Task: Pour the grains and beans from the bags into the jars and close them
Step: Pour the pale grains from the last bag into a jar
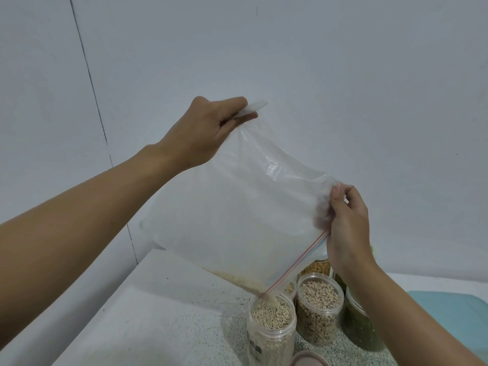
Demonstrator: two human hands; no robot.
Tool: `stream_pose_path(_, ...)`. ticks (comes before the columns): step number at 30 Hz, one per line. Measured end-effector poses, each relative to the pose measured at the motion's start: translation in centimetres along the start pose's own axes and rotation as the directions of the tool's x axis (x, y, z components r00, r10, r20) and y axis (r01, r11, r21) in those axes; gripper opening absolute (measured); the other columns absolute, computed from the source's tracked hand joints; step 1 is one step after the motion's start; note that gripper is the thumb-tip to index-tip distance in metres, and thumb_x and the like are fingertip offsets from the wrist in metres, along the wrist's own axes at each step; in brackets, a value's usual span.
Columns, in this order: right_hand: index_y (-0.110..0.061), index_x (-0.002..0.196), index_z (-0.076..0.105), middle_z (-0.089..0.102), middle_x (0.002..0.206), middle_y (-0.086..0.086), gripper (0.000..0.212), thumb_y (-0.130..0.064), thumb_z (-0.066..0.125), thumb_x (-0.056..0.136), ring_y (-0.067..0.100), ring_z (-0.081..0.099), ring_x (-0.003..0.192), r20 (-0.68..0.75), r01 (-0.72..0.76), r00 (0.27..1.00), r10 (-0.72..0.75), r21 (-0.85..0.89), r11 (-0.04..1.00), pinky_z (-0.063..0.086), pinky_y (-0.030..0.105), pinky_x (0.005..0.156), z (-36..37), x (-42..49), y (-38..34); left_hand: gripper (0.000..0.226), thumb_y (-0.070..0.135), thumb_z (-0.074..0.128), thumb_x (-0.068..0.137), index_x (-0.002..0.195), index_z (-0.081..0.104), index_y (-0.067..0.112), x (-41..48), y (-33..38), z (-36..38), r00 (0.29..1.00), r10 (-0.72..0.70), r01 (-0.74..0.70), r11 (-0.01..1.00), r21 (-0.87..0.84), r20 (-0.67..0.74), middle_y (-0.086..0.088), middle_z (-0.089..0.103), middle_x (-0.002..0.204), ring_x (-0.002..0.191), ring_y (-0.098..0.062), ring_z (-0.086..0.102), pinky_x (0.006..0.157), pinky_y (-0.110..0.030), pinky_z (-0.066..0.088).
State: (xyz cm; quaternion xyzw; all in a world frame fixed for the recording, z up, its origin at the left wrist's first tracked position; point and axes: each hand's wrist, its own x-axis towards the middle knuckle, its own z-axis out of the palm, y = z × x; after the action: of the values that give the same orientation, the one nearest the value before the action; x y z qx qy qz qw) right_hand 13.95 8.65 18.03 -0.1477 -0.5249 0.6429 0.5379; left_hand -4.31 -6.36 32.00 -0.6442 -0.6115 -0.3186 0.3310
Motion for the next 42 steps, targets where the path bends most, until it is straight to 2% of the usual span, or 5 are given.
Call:
stream_pose_path(16,-0.022,0.081,0.047,0.045,0.067,-0.011,0.031,-0.032,0.041,0.11,0.009,0.04,0.062,-0.076,-0.008,0.997,-0.001,-0.116,0.993,0.034,0.027,0.056,0.0,-0.4,0.0,0.045,0.035,0.051,0.107,0.071,0.034,0.014,2.2,0.9,0.2,0.997,0.028,-0.024,0.998,-0.058,0.074,0.007,0.027,0.056,0.052,-0.013,0.027,0.05,-0.021,0.022)
stream_pose_path(20,-0.022,0.081,0.045,0.045,0.068,-0.011,0.032,-0.03,0.04,0.11,0.009,0.041,0.061,-0.131,0.0,0.991,-0.022,-0.163,0.987,0.036,0.024,0.053,-0.1,-0.5,0.2,0.046,0.034,0.052,0.106,0.071,0.035,0.01,2.3,0.8,1.2,0.997,0.017,-0.011,0.997,-0.077,0.076,0.005,0.028,0.057,0.053,-0.013,0.026,0.052,-0.028,0.025)
stream_pose_path(24,-0.022,0.082,0.045,0.046,0.063,-0.013,0.03,-0.026,0.039,0.111,0.006,0.04,0.054,-0.143,0.012,0.989,-0.036,-0.166,0.986,0.034,0.018,0.044,-0.3,-0.3,0.1,0.042,0.036,0.052,0.105,0.071,0.036,0.018,1.9,0.6,2.3,0.996,0.009,-0.002,0.997,-0.075,0.088,0.01,0.03,0.053,0.049,-0.006,0.031,0.052,-0.016,0.028)
stream_pose_path(31,-0.022,0.082,0.046,0.044,0.067,-0.009,0.03,-0.026,0.038,0.111,0.006,0.04,0.056,-0.17,0.04,0.983,-0.07,-0.175,0.984,0.034,0.023,0.048,-0.6,-0.2,1.0,0.047,0.037,0.052,0.106,0.072,0.038,0.007,2.3,0.5,2.8,0.994,-0.035,0.045,0.994,-0.095,0.101,0.006,0.029,0.057,0.054,-0.013,0.026,0.053,-0.026,0.024)
stream_pose_path(42,-0.023,0.084,0.045,0.045,0.064,-0.014,0.029,-0.026,0.037,0.111,0.0,0.041,0.052,-0.176,0.07,0.98,-0.096,-0.148,0.987,0.036,0.016,0.046,0.1,0.0,1.6,0.044,0.034,0.052,0.106,0.072,0.032,0.014,1.9,1.0,2.4,0.996,0.033,-0.025,0.995,-0.098,0.081,0.005,0.023,0.058,0.057,-0.016,0.022,0.053,-0.029,0.021)
